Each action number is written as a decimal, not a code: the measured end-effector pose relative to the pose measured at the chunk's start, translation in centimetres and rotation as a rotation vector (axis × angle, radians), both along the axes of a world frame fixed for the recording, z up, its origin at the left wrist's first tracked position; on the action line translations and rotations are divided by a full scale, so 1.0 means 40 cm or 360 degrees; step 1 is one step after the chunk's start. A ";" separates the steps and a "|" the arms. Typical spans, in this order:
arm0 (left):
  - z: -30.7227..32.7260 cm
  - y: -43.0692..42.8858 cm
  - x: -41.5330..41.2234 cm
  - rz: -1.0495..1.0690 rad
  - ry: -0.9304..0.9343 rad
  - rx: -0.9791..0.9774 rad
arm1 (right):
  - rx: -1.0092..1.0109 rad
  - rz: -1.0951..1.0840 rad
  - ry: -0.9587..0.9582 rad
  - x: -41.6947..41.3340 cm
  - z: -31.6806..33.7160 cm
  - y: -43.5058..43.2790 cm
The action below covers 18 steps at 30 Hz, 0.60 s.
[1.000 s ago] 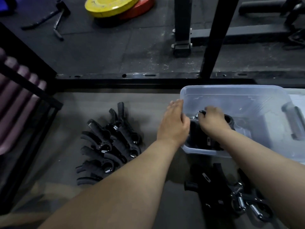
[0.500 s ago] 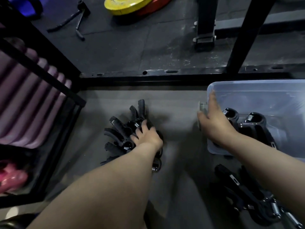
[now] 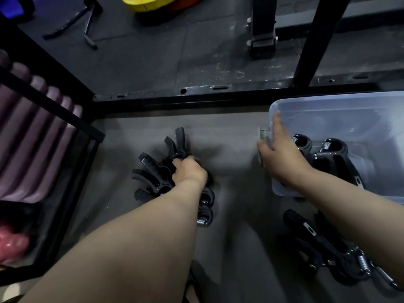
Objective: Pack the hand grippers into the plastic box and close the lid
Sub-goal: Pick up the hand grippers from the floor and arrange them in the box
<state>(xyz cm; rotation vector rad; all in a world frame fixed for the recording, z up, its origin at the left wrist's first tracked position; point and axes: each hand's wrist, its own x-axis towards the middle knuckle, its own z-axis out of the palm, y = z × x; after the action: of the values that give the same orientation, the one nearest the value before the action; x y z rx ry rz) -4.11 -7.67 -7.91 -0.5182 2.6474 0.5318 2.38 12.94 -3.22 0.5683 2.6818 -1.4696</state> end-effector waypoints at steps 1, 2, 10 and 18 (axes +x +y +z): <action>0.008 0.012 -0.001 0.0002 -0.0002 0.0064 | 0.0009 -0.0005 0.0001 0.000 0.001 0.000; 0.016 0.024 -0.003 -0.0024 -0.0003 0.0127 | 0.0012 -0.0004 0.0001 -0.001 0.003 -0.001; 0.093 0.086 -0.019 -0.0189 0.0059 0.0737 | -0.0002 0.0063 -0.0009 0.002 0.001 0.006; 0.216 0.131 -0.017 0.0757 0.0821 0.1154 | 0.0009 0.0188 -0.0099 0.001 0.003 0.026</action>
<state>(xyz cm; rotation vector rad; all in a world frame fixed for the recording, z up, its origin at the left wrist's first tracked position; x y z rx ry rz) -4.80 -2.43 0.73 -0.8476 2.4755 1.8861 2.42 13.97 -3.12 0.4394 2.6233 -1.3914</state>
